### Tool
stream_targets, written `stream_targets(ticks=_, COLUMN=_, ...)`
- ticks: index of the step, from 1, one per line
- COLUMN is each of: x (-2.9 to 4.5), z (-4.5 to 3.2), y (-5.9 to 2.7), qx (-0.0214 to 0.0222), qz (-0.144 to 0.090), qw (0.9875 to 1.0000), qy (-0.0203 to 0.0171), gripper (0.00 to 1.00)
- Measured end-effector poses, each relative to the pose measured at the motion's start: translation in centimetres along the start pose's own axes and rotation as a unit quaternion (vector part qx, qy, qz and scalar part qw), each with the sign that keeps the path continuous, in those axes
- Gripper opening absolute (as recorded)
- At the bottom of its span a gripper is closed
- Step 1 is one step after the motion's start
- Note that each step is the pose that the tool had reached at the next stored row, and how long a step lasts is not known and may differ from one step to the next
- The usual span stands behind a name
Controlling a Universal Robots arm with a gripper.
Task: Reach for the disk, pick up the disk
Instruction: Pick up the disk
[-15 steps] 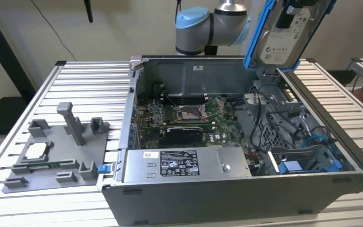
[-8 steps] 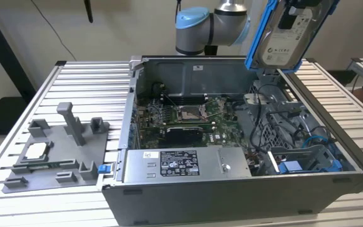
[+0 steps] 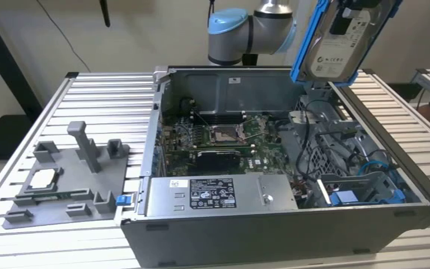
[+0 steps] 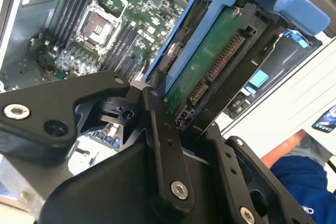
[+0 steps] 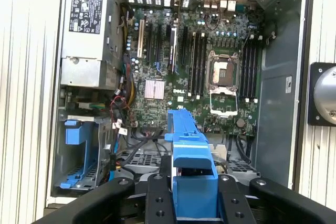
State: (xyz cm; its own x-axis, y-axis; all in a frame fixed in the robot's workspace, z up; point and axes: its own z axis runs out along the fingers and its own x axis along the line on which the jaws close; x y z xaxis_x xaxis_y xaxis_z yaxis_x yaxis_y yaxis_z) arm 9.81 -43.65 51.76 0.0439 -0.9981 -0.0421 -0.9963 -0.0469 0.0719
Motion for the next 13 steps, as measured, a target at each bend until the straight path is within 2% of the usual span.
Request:
stream_targets(ticks=4, x=0.21, z=-0.01, y=0.01, qx=0.0, qz=0.0, qw=1.0, qy=0.0001, gripper=0.0)
stream_targets(ticks=13, x=1.54, z=-0.05, y=0.09, qx=0.0, qz=0.0, qw=1.0, qy=0.0, gripper=0.0)
